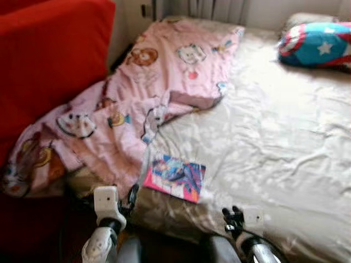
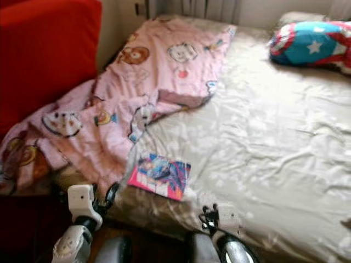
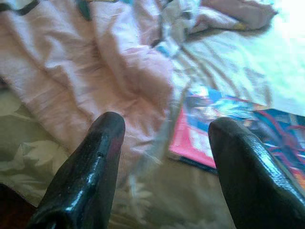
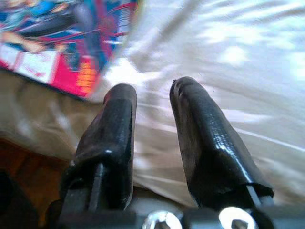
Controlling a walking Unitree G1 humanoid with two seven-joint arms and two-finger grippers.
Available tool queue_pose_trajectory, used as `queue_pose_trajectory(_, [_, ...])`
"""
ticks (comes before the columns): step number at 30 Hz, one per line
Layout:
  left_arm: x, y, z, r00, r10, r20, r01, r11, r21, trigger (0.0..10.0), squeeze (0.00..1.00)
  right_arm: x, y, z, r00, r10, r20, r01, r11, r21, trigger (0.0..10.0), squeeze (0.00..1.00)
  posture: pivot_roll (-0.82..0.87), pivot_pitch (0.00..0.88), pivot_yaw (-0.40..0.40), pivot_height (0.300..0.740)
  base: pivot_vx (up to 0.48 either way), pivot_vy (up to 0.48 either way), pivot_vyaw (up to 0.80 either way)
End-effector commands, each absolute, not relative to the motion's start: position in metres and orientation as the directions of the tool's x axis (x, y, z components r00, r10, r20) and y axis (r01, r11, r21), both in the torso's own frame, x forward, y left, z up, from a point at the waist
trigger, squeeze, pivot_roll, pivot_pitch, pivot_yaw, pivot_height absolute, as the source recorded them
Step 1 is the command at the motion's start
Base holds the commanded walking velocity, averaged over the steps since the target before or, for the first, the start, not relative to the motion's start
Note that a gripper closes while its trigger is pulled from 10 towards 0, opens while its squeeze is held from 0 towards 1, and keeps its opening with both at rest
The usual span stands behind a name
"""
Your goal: Clean up the room
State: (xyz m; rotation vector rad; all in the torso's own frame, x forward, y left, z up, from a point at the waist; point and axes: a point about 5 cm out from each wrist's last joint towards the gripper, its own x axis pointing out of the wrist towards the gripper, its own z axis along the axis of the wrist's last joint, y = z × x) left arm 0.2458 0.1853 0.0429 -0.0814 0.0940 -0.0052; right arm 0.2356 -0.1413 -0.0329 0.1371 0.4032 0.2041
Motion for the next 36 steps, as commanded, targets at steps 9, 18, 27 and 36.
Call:
queue_pose_trajectory(9, [0.246, 0.193, 0.063, 0.999, 0.012, -0.051, -0.017, 0.997, -0.080, 10.0, 0.00, 0.260, -0.139, -0.029, 0.859, 0.192, -0.474, -0.076, 0.964, 0.254, 10.0, 1.00, 0.08, 0.320, -0.042, 0.632, 0.000, 0.000, 0.00])
queue_pose_trajectory(18, [0.242, 0.198, 0.073, 0.999, 0.021, -0.045, -0.024, 0.998, -0.057, 10.0, 0.00, 0.296, -0.136, -0.003, 0.886, 0.139, -0.441, -0.004, 0.956, 0.293, 10.0, 1.00, 0.13, 0.428, -0.045, 0.632, 0.000, 0.000, 0.00])
queue_pose_trajectory(27, [0.227, 0.193, 0.076, 0.998, 0.017, -0.065, -0.021, 0.998, -0.066, 10.0, 0.00, 0.317, -0.142, 0.018, 0.922, 0.097, -0.374, 0.056, 0.925, 0.377, 10.0, 0.00, 0.13, 0.450, -0.047, 0.632, 0.000, 0.000, 0.00])
queue_pose_trajectory(36, [0.220, 0.191, 0.080, 0.997, 0.020, -0.079, -0.025, 0.997, -0.067, 10.0, 0.00, 0.317, -0.142, 0.017, 0.912, 0.129, -0.390, 0.031, 0.925, 0.379, 10.0, 0.00, 0.15, 0.457, -0.059, 0.632, 0.000, 0.000, 0.00])
